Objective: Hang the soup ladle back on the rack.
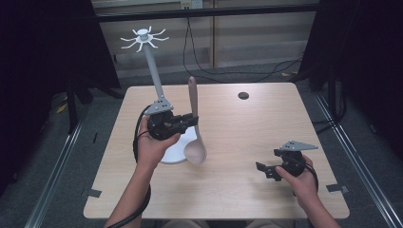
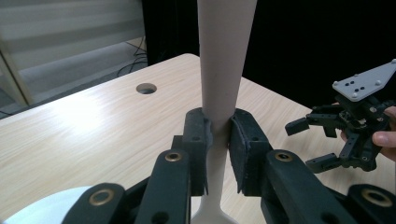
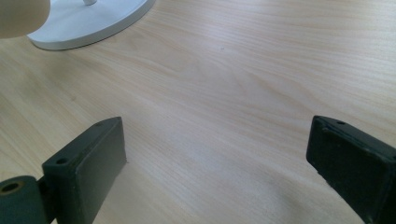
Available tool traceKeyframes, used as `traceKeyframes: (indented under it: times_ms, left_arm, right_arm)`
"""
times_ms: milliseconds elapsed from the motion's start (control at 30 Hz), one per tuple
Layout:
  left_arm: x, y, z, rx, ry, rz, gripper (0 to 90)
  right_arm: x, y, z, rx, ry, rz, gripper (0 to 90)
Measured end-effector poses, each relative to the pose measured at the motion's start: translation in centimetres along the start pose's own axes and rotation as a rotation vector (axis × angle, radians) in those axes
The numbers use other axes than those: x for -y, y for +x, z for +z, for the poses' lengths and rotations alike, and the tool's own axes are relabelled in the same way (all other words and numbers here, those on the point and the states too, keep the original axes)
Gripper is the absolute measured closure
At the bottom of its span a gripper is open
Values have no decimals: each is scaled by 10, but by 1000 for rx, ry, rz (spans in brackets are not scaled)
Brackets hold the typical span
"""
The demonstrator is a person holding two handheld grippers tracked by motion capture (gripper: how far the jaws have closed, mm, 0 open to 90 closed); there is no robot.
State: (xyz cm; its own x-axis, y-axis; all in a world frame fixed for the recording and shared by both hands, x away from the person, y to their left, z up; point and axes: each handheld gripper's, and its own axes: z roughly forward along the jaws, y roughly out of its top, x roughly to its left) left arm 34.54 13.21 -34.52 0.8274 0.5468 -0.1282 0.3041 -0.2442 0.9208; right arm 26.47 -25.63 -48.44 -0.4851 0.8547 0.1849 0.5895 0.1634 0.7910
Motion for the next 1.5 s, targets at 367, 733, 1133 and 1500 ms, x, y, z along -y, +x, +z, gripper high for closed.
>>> traceKeyframes:
  times_ms: [367,733,1133,1500]
  left_arm:
    - [-1,7,-30,-85,-21,-4,775]
    - [-6,15,-54,-144,-49,-15,775]
    - [-13,19,-76,-197,-72,-13,775]
    - [-20,20,-92,-228,-92,-8,775]
  right_arm:
    - [-6,6,8,-22,-1,-9,42]
    - [-8,9,11,-31,1,-16,42]
    - [-8,11,12,-35,-1,-16,42]
    - [-7,12,13,-34,4,-13,42]
